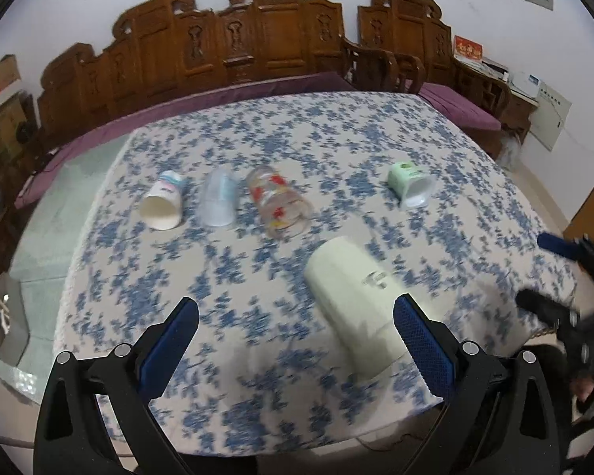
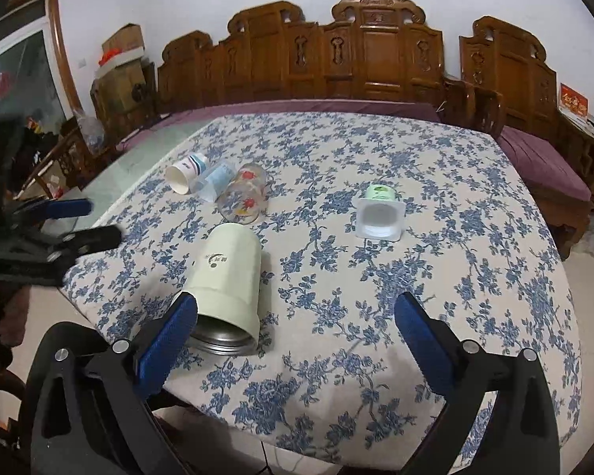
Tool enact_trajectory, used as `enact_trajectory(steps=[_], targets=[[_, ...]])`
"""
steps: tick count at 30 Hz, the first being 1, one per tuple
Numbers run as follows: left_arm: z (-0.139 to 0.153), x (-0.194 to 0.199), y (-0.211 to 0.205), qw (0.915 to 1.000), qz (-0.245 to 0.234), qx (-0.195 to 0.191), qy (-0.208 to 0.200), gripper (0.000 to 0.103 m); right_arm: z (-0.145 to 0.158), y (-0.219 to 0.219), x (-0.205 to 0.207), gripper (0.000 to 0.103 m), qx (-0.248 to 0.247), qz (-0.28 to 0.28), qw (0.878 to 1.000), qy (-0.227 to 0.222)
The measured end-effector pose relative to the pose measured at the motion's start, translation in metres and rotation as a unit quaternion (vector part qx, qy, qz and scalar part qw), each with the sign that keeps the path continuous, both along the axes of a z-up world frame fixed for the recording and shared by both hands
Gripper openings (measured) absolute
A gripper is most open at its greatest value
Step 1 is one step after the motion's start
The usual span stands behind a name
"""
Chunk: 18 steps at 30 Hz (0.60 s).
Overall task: Flip cup upside down
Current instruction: 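Grasp the cream cup body with the left gripper and lift it, then rotate the left gripper to turn the cream cup rim-down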
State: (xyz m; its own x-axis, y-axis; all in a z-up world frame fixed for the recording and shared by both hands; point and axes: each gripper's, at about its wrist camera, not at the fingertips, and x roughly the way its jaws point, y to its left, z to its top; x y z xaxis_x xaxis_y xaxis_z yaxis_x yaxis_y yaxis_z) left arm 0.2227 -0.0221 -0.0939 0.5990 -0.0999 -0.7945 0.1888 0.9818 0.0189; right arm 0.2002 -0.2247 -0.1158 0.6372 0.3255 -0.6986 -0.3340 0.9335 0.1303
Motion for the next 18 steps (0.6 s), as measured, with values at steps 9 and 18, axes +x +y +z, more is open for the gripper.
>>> enact_trajectory(steps=[9, 18], targets=[[-0.032, 0.051, -0.034, 0.9959, 0.019, -0.002, 0.088, 0.088, -0.002, -0.02, -0.016, 0.101, 0.027, -0.006, 1.0, -0.009], [-0.083, 0.083, -0.038, 0.9813, 0.049, -0.023, 0.184, 0.088, -0.005, -0.023, -0.01, 0.101, 0.018, -0.003, 1.0, -0.006]])
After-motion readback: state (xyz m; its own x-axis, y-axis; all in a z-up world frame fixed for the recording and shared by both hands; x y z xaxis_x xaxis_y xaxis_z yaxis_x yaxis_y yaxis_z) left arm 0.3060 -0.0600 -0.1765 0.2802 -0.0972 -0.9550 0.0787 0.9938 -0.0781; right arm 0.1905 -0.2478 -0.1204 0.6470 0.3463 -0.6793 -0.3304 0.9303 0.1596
